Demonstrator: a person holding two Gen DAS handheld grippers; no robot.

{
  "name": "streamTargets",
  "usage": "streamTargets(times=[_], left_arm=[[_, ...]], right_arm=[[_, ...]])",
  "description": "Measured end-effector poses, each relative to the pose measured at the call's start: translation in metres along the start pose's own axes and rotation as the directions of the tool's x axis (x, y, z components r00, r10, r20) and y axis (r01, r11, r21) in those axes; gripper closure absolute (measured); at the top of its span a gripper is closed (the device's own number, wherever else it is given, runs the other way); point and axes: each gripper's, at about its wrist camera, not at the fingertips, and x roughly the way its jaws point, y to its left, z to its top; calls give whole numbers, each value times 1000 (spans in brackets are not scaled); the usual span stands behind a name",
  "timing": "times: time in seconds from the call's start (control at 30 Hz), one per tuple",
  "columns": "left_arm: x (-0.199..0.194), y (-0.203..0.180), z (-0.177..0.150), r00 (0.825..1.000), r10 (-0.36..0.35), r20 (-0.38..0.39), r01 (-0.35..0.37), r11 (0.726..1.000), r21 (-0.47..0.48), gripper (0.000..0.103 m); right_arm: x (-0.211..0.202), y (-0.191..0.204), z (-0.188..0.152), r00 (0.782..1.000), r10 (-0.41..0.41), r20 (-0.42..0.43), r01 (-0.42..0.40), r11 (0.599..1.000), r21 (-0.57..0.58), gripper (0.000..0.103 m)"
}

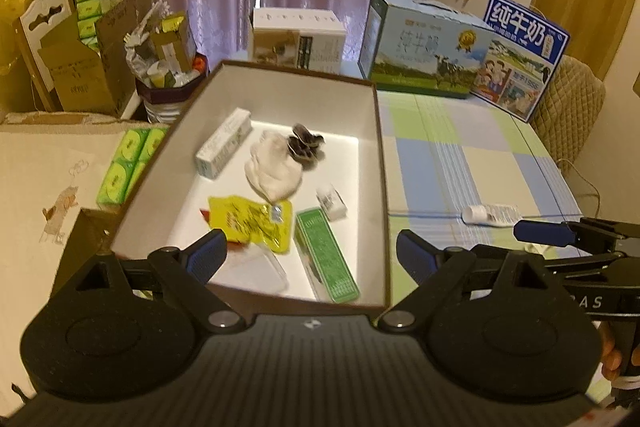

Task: Organize objects
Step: 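Move both tools back from the brown box toward the tube and hair clip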

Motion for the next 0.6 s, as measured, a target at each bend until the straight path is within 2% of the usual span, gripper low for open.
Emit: streamTargets(times=[0.6], left_arm=[[7, -77, -38, 995, -24, -101, 24, 1000, 2, 13]], right_arm=[[-37, -72, -37, 997, -10, -79, 14, 999, 42, 31]])
